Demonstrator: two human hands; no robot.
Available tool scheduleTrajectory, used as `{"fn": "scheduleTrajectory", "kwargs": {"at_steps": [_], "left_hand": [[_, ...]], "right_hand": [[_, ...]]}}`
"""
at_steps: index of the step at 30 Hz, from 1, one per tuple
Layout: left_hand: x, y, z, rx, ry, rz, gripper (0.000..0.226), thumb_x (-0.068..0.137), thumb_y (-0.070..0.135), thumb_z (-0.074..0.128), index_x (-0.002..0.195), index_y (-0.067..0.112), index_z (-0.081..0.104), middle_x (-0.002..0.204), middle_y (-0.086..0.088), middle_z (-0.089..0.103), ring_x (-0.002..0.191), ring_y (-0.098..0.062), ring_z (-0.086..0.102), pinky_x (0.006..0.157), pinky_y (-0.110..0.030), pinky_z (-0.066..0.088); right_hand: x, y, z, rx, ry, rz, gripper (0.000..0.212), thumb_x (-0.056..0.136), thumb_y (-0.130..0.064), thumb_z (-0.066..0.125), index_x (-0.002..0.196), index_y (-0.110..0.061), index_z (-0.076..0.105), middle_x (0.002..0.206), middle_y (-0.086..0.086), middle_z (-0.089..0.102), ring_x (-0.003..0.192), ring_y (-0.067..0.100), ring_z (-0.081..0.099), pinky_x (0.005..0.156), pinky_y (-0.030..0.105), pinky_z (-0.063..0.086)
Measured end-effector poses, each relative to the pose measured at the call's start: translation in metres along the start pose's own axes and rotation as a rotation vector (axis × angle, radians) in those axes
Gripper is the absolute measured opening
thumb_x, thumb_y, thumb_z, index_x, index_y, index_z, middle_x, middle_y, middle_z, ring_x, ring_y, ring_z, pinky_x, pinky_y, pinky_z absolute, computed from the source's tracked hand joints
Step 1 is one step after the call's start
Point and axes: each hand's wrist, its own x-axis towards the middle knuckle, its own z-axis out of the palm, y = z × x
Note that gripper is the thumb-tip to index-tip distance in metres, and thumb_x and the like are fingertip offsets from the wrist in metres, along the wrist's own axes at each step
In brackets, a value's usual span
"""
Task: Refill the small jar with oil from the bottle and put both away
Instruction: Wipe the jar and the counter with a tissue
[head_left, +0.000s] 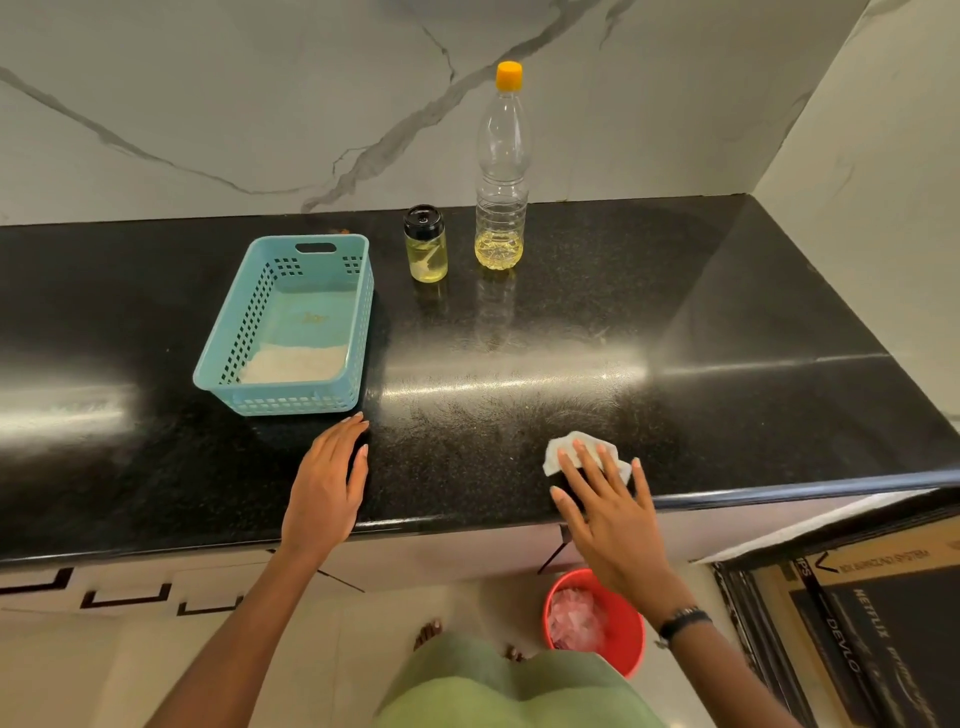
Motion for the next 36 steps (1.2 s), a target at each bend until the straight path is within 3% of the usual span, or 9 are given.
{"fn": "scheduleTrajectory", "kwargs": {"at_steps": [4,8,12,16,20,26,30,36], "left_hand": [[0.000,0.000,0.001,0.004,-0.005,0.006,0.041,0.098,0.026,0.038,0.130,0.005,0.054,0.135,-0.009,0.055,0.127,-0.021,0.049,0.109,-0.038,0.039],[0.000,0.001,0.001,0.005,-0.006,-0.001,0.041,0.098,0.025,0.038,0.130,0.006,0.054,0.135,-0.008,0.055,0.127,-0.020,0.049,0.109,-0.036,0.038],[0.000,-0.001,0.000,0.006,-0.008,-0.004,0.041,0.099,0.026,0.038,0.131,0.006,0.053,0.136,-0.008,0.055,0.128,-0.019,0.049,0.109,-0.035,0.038],[-0.001,0.000,0.000,0.000,-0.005,-0.003,0.040,0.099,0.025,0.038,0.130,0.006,0.054,0.136,-0.008,0.055,0.128,-0.019,0.049,0.109,-0.036,0.038],[0.000,-0.001,0.000,0.000,-0.005,-0.003,0.040,0.098,0.025,0.039,0.130,0.006,0.054,0.136,-0.008,0.055,0.127,-0.019,0.049,0.109,-0.036,0.038],[0.000,-0.001,0.000,0.007,-0.007,0.001,0.040,0.098,0.025,0.039,0.129,0.006,0.055,0.135,-0.008,0.055,0.127,-0.020,0.049,0.109,-0.035,0.038],[0.000,-0.001,0.000,0.002,-0.012,-0.002,0.040,0.098,0.025,0.039,0.129,0.006,0.055,0.135,-0.008,0.055,0.127,-0.019,0.049,0.110,-0.034,0.037],[0.000,0.001,-0.001,0.003,-0.017,-0.007,0.041,0.098,0.026,0.037,0.129,0.006,0.055,0.136,-0.008,0.055,0.128,-0.019,0.049,0.110,-0.034,0.037]], "right_hand": [[-0.001,-0.030,0.007,0.027,0.007,-0.093,0.057,0.099,-0.054,0.014,0.147,-0.029,0.030,0.154,-0.005,0.029,0.145,0.020,0.018,0.116,0.047,0.006],[-0.033,-0.015,0.007,-0.007,0.035,-0.201,0.053,0.101,-0.051,0.018,0.148,-0.029,0.030,0.154,-0.006,0.027,0.145,0.015,0.017,0.116,0.048,0.010],[-0.026,0.004,0.003,-0.019,0.030,-0.140,0.054,0.100,-0.052,0.012,0.147,-0.031,0.030,0.154,-0.007,0.029,0.145,0.013,0.017,0.117,0.047,0.006],[0.016,-0.018,0.003,0.016,0.004,-0.045,0.061,0.097,-0.057,0.006,0.146,-0.030,0.032,0.153,-0.004,0.033,0.144,0.021,0.021,0.116,0.047,0.004],[0.030,-0.058,0.008,0.048,-0.008,-0.134,0.060,0.097,-0.057,0.010,0.147,-0.030,0.030,0.155,-0.005,0.027,0.146,0.021,0.013,0.116,0.046,-0.002],[-0.024,-0.034,0.010,0.020,0.065,-0.307,0.050,0.100,-0.051,0.025,0.143,-0.030,0.040,0.151,-0.007,0.035,0.142,0.014,0.027,0.114,0.048,0.018],[0.002,-0.016,0.002,-0.001,0.027,-0.203,0.055,0.100,-0.053,0.015,0.146,-0.031,0.033,0.153,-0.009,0.027,0.144,0.015,0.022,0.116,0.048,0.010],[0.063,-0.063,0.005,0.049,-0.015,-0.151,0.069,0.093,-0.061,-0.002,0.148,-0.030,0.025,0.157,-0.004,0.020,0.147,0.021,0.007,0.118,0.045,-0.006]]}}
